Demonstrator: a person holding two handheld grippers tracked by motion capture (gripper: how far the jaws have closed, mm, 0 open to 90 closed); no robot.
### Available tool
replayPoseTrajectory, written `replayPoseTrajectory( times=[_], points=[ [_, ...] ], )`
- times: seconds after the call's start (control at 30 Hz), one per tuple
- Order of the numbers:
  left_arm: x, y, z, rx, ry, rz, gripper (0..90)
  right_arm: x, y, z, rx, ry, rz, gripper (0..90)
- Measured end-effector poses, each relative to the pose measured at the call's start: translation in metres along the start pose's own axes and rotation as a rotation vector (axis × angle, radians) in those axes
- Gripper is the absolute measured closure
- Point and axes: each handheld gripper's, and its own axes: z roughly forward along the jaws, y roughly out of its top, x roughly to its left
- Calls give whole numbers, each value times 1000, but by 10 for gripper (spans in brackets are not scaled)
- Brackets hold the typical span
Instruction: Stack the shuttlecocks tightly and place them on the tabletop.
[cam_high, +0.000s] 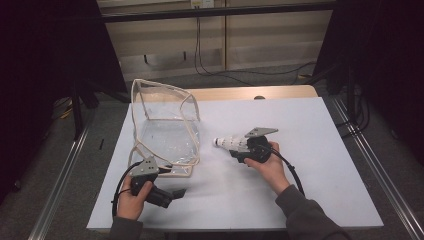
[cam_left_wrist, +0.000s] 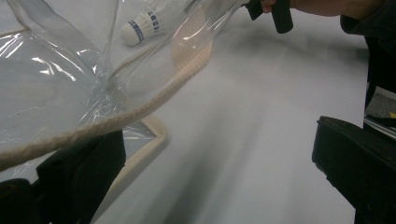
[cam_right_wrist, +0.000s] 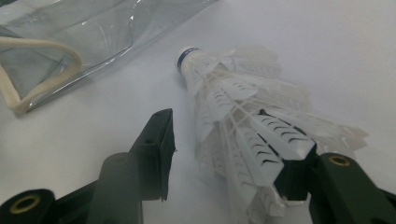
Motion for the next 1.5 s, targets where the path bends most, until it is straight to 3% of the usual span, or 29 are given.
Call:
replayPoseTrajectory(
  times=[0.5,0.67,1.07,1.5],
  points=[
    [0,-1,-1,1,2,-4,28,3,2,12,5,-11,4,532],
    [1,-1,-1,0,2,-6,28,3,2,15,6,-20,-2,651],
    [1,-2,-2,0,6,-5,28,2,2,17,-5,-28,-39,799],
    [1,-2,-2,-5,8,-6,28,2,3,14,-13,12,-34,842]
  ],
)
